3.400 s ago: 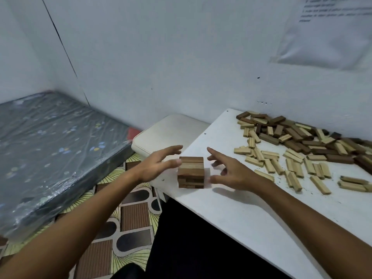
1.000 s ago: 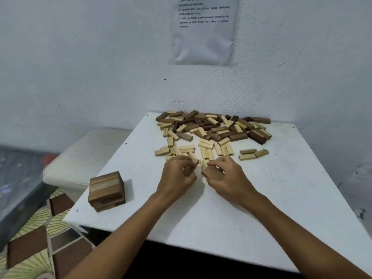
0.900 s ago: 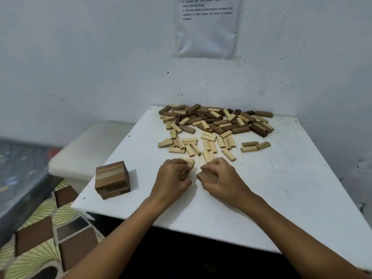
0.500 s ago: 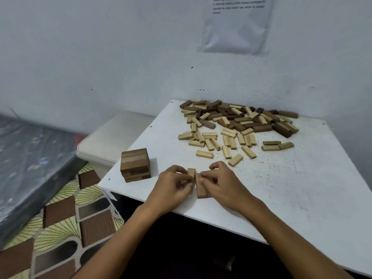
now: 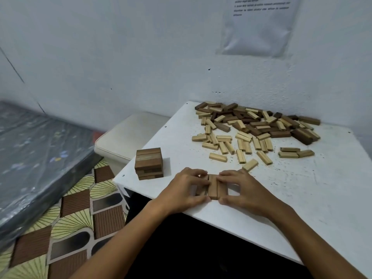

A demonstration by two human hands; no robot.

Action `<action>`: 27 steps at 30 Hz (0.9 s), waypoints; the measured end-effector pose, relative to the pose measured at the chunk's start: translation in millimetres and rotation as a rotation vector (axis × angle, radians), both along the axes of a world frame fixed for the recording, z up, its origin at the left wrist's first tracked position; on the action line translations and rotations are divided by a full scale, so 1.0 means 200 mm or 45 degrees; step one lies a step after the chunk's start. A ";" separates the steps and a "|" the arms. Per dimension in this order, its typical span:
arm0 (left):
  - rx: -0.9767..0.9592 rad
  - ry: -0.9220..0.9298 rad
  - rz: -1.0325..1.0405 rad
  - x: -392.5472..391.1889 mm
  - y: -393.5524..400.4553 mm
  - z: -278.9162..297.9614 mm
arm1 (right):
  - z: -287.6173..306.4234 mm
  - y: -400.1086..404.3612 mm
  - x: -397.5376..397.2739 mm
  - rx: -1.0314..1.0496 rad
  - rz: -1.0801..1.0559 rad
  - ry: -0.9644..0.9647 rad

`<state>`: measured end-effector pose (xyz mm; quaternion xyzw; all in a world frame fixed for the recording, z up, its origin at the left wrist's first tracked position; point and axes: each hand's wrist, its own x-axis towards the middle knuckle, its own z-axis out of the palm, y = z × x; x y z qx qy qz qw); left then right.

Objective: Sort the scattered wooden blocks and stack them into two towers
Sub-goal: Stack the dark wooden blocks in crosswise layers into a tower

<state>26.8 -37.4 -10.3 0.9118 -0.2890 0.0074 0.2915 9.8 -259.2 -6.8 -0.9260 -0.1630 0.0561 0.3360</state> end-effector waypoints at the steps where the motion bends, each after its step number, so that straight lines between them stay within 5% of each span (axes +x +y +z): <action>1: -0.024 -0.001 0.013 -0.01 0.00 0.00 | 0.00 0.00 0.00 0.011 -0.005 -0.003; 27: -0.162 0.352 -0.066 0.10 0.04 -0.03 | -0.04 0.05 -0.03 0.238 -0.128 0.107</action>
